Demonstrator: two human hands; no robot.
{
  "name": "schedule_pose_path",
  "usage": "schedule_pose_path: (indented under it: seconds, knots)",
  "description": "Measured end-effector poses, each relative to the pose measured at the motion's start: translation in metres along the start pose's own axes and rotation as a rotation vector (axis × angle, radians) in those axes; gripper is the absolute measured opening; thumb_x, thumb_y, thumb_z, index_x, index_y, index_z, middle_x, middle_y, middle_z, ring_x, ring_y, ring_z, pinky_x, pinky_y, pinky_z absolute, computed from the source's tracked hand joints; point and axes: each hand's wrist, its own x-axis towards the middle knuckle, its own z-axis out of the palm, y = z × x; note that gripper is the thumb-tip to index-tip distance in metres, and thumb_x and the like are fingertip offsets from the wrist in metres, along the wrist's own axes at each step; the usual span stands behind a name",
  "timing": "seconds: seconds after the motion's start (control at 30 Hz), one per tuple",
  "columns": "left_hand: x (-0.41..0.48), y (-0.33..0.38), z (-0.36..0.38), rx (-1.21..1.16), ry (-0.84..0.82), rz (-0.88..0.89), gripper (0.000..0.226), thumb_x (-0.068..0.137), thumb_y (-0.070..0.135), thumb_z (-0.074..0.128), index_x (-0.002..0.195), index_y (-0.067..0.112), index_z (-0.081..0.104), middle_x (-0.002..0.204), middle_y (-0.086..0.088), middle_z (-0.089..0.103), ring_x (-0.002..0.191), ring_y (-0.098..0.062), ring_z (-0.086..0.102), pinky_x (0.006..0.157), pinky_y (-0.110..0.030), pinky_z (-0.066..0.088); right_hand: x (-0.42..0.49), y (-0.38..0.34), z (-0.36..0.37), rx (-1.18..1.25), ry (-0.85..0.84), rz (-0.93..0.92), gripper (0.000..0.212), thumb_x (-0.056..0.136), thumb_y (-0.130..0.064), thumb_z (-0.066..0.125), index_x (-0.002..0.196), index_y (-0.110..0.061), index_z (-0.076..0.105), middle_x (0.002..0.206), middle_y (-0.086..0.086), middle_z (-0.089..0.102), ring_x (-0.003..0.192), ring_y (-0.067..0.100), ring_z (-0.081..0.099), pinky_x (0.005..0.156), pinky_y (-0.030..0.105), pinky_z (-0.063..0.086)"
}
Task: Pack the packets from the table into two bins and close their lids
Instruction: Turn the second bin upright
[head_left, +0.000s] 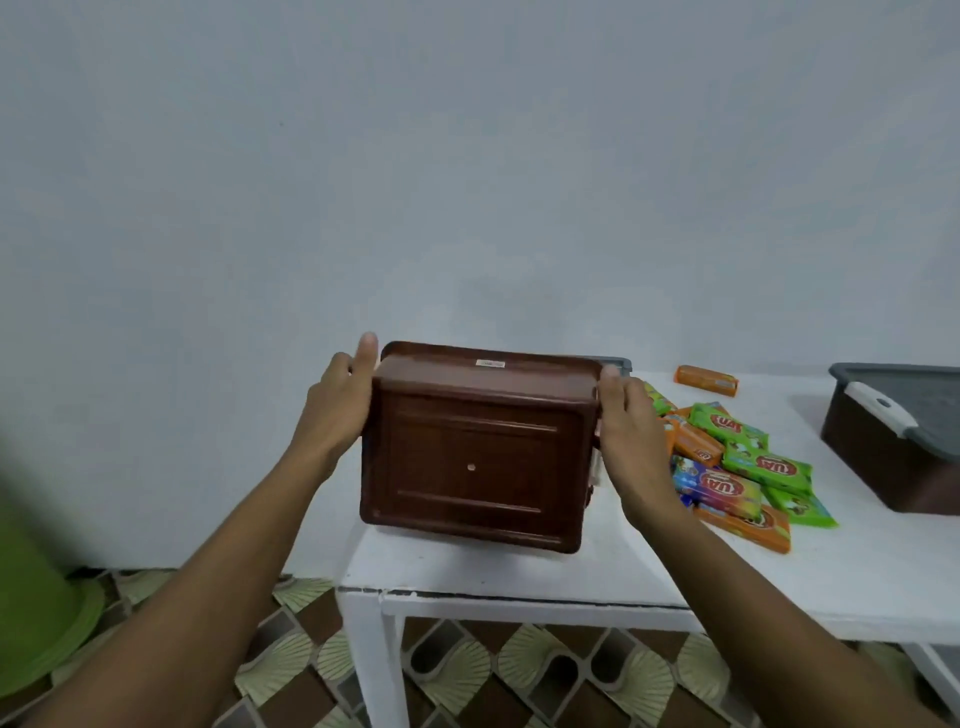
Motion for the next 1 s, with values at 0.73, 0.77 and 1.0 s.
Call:
schedule_pose_path:
  seconds: [0.73,0.77,1.0]
  knots:
    - [-0.020,-0.020,0.010,-0.298,-0.232,-0.310,0.040,0.092,0.047,0.053,0.098,0.008,0.062,0.091,-0.010,0.063,0.077,-0.024,0.061,0.066,-0.036,0.053,0.009,0.027,-0.016,0.119,-0.095,0.534,0.029,0.092,-0.039,0.060,0.105,-0.015,0.050,0.107,0.008,0.062,0.090,0.023,0.061,0.069,0.040,0.051]
    - [-0.019,-0.021,0.012,-0.252,-0.231,-0.297,0.045,0.092,0.047,0.053,0.105,0.005,0.061,0.096,-0.012,0.066,0.079,-0.023,0.063,0.065,-0.035,0.054,0.010,0.027,-0.018,0.103,-0.107,0.537,0.031,0.091,-0.041,0.061,0.105,-0.016,0.049,0.108,0.008,0.062,0.093,0.024,0.061,0.073,0.043,0.054]
    - [-0.004,-0.028,0.022,0.046,-0.319,-0.275,0.046,0.092,0.053,0.053,0.122,0.020,0.047,0.117,-0.002,0.058,0.102,-0.022,0.059,0.079,-0.037,0.052,0.015,0.041,-0.015,-0.083,-0.155,0.562,0.046,0.095,-0.047,0.052,0.131,-0.022,0.040,0.116,0.005,0.055,0.092,0.021,0.056,0.062,0.035,0.050]
